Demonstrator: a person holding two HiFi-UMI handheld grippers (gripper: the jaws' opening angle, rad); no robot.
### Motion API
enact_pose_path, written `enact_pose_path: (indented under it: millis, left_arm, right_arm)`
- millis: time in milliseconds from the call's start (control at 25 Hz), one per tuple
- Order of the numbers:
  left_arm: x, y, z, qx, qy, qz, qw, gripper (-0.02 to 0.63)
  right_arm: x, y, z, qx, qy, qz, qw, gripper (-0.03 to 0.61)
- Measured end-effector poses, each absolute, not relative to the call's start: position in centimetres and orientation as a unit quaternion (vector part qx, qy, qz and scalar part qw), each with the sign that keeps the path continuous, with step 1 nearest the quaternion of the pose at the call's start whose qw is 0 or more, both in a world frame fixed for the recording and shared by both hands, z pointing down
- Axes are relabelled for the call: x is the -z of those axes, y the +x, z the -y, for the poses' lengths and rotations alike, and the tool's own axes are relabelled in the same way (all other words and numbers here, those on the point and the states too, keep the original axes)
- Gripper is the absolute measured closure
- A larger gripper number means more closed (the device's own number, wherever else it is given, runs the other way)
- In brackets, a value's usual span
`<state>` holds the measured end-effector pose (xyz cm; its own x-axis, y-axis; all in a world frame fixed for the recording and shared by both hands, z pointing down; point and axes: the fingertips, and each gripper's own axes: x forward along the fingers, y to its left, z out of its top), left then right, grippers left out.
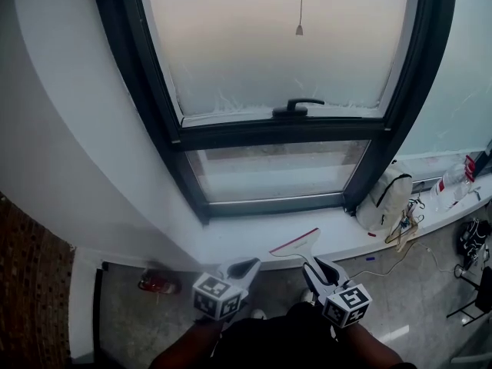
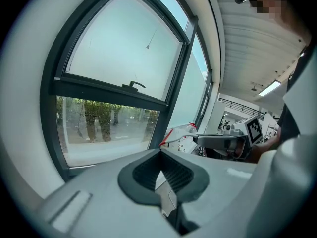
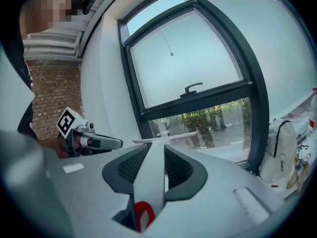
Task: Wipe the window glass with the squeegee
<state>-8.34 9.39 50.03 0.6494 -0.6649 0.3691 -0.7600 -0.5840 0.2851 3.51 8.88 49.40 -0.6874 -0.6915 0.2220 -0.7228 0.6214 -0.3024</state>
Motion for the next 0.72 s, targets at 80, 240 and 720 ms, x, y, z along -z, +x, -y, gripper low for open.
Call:
enact_pose_path:
  millis: [80,240,720]
  left_arm:
    - [-50.3,-8.0,-9.2,-0.114,0.883,0.402,0.215,0.614]
    - [-51.3,-6.8,-8.4,-0.117,0.884,0.397,0.218,0.614]
    - [-49.9,1.2,-0.9,-0.144,0.888,0.389,0.198,0.614]
  right_arm:
    - [-49.7,3.8,-8.4,-0.193,0.393,0.898,0.041,0.448]
    - [-50.5,4.6,-6.9,-0.189,0.383,0.903,0.049,0.448]
    - [-48.1,12.9,1.7,-0.18,0.397,0.9,0.014,0.448]
